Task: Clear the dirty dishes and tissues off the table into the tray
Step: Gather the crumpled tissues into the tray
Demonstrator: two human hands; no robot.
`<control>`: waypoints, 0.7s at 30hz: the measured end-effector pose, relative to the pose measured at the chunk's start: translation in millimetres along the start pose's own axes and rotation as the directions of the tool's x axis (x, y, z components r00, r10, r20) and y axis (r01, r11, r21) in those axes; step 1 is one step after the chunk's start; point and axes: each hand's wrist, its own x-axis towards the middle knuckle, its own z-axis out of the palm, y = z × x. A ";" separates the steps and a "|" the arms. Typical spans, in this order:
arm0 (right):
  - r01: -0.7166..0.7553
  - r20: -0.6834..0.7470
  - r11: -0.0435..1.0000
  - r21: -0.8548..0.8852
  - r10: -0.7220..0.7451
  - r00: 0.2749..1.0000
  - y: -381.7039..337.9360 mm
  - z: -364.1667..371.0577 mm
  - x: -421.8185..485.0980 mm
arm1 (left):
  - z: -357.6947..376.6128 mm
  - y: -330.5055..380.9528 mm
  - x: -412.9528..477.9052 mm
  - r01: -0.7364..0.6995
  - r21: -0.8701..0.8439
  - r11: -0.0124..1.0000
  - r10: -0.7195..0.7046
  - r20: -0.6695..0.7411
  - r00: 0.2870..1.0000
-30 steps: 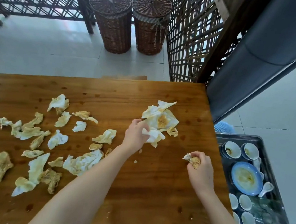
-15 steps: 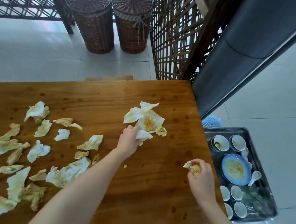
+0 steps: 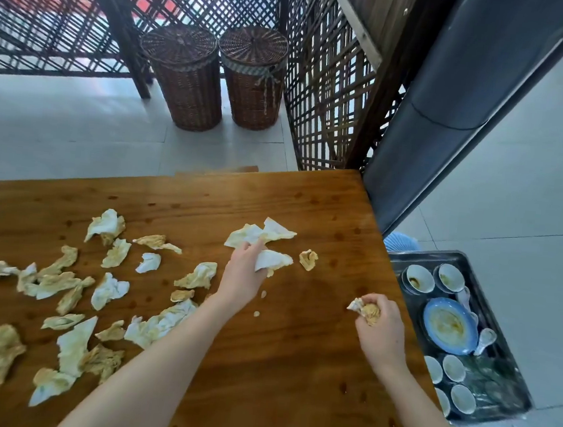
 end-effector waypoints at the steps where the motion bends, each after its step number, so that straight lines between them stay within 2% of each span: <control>1: 0.000 -0.003 1.000 0.007 0.000 1.000 -2.3 -0.1 -3.3 | -2.4 -1.1 -3.7 -0.002 0.002 1.000 0.002 -0.006 1.000; 8: 0.006 -0.002 1.000 0.013 -0.006 1.000 1.5 -4.8 -16.3 | -3.2 -9.5 -18.0 0.012 0.077 0.997 -0.019 0.099 0.995; 21: -0.058 -0.042 0.998 0.012 0.059 0.997 35.5 -16.4 -12.3 | 13.5 -3.0 25.2 0.041 0.019 0.999 -0.044 0.138 0.990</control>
